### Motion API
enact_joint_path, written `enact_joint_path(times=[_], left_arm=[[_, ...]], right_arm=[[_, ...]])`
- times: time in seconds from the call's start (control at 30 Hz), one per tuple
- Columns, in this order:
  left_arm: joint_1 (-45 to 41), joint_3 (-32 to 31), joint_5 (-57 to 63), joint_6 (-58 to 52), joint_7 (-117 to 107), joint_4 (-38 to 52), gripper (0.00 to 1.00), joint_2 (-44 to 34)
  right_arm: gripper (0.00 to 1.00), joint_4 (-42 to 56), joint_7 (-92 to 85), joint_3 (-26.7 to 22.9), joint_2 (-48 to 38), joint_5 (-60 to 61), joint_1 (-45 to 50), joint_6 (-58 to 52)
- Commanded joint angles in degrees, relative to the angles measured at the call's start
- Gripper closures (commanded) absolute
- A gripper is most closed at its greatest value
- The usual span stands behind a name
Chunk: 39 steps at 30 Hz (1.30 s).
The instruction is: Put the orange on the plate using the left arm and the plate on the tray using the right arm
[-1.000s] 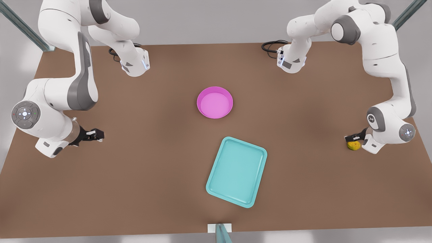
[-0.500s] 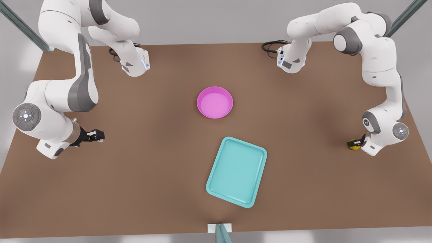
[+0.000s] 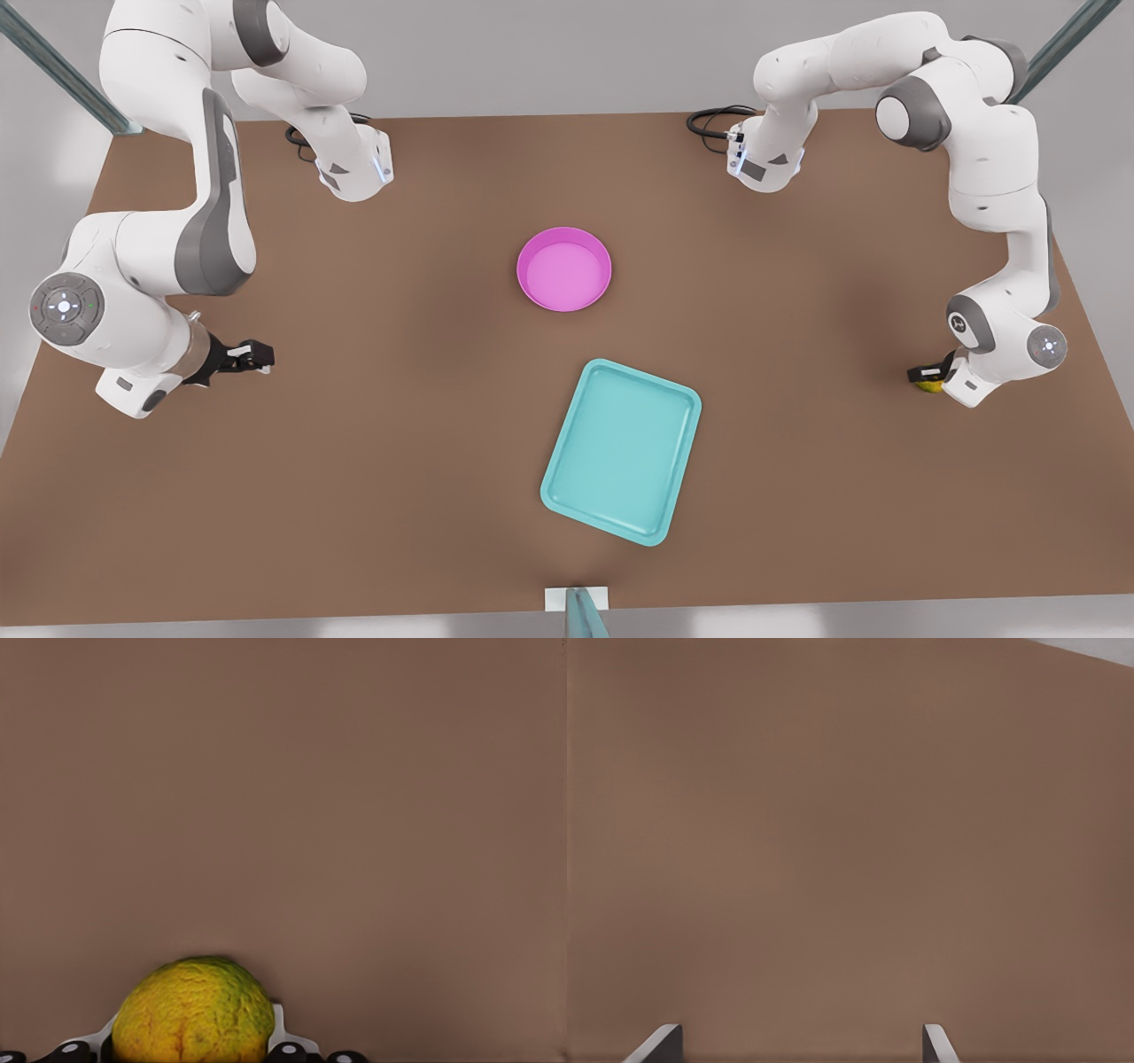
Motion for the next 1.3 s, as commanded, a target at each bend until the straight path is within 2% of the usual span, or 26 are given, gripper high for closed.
enact_joint_path(times=[0.0, 0.07, 0.1, 0.13, 0.2, 0.3, 0.33, 0.37, 0.53, 0.63, 0.77, 0.8, 0.83, 0.93, 0.97, 1.0, 1.03, 1.07, 1.13, 1.17, 1.2, 1.23, 1.27], left_arm=[[0.0, 0.07, -0.44, -1.51, 1.58, 0.04, 0.36, -0.35], [-2.98, -3.61, -0.44, -10.46, -7.7, 0.13, 0.36, -7.99], [-5.69, -7.74, -0.35, -15.12, -16.5, 1.09, 0.36, -10.37], [-9.38, -7.93, -0.35, -16.54, -21.33, 3.37, 0.36, -10.29], [-23.87, -7.93, -0.35, -20.14, -37.23, 5.66, 0.36, -10.37], [-44.37, -8.1, -0.53, -23.74, -67.03, 14.62, 0.36, -5.46], [-46.22, -10.03, -0.53, -25.15, -71.53, 16.03, 0.36, -4.66], [-46.75, -15.48, -0.35, -26.03, -79.27, 16.21, 0.36, -3.87], [-51.32, -21.11, -2.11, -30.87, -88.59, 16.56, 0.36, -2.99], [-52.64, -22.86, -2.46, -36.14, -89.47, 16.39, 0.36, -2.73], [-54.31, -23.39, -6.24, -36.14, -91.32, 16.47, 0.35, -1.15], [-54.75, -23.39, -6.24, -35.7, -91.06, 16.47, 0.27, 0.08], [-54.93, -23.39, -6.15, -35.44, -91.05, 16.47, 0.0, 0.79], [-55.02, -23.39, -5.98, -35.88, -91.14, 16.47, 0.0, 0.79], [-54.84, -22.87, -5.19, -39.47, -90.27, 16.74, 0.0, 0.09], [-53.61, -19.01, -5.28, -49.57, -85.18, 20.59, 0.0, -1.49], [-51.68, -8.73, -6.68, -64.86, -71.83, 29.73, 0.0, -3.08], [-49.13, -1.44, -7.21, -72.79, -58.12, 35.19, 0.0, -4.75], [-48.25, 18.69, -7.3, -71.48, -25.69, 40.73, 0.0, -7.39], [-47.55, 22.65, -7.12, -69.54, -16.28, 40.65, 0.0, -7.3], [-42.46, 24.07, -6.77, -68.84, -8.62, 40.82, 0.0, -7.03], [-39.11, 23.8, -6.77, -68.05, -9.67, 40.03, 0.0, -7.73], [-28.24, 11.8, -5.37, -64.81, -10.63, 37.05, 0.0, -13.96]], right_arm=[[0.0, 0.03, -0.63, -0.01, -0.07, 0.14, 0.0, 0.01], [0.0, 0.03, -0.63, -0.01, -0.07, 0.14, 0.09, 0.01], [0.0, 0.03, -0.63, -0.01, 0.02, 0.14, 0.09, 0.01], [0.0, 0.03, -0.63, -0.01, 0.02, 0.14, 0.09, 0.01], [0.0, 0.03, -0.63, -0.01, 0.02, 0.14, 0.09, 0.01], [0.0, -0.06, -0.63, -0.01, 0.02, 0.14, 0.0, 0.01], [0.0, -0.06, -0.63, -0.01, 0.02, 0.14, 0.0, 0.01], [0.0, -0.06, -0.63, -0.01, 0.02, 0.58, 0.0, 0.01], [0.0, -0.06, -0.72, -0.01, 0.28, 0.58, -0.44, 0.01], [0.0, -0.06, -0.72, -0.01, 0.37, 0.58, -0.53, 0.01], [0.0, -0.15, -0.72, -0.01, 0.37, 0.93, -0.88, -0.07], [0.0, -0.15, -0.72, -0.01, 0.37, 1.02, -0.88, -0.07], [0.0, -0.15, -0.72, -0.01, 0.37, 1.02, -0.88, -0.07], [0.0, -4.36, -0.72, -0.01, 1.34, 5.23, -0.7, -0.08], [0.0, -8.75, -0.28, 0.43, 1.95, 9.81, 0.7, 5.28], [0.0, -11.31, 0.16, 0.61, 1.95, 13.32, 2.11, 9.06], [0.0, -17.45, 1.04, 0.78, 0.11, 17.8, 4.22, 14.33], [0.0, -24.74, 1.04, 0.78, -2.61, 21.23, 5.62, 21.62], [0.0, -35.56, 16.76, 0.78, -10.35, 21.58, 16.08, 29.98], [0.0, -37.5, 21.86, 0.87, -11.06, 24.22, 19.16, 30.07], [0.0, -40.22, 23.71, 0.87, -11.58, 28.52, 22.06, 31.47], [0.0, -44.26, 23.71, 0.87, -11.5, 29.41, 25.83, 37.62], [0.0, -46.9, 24.5, 0.87, -10.97, 29.85, 29.96, 43.68]])
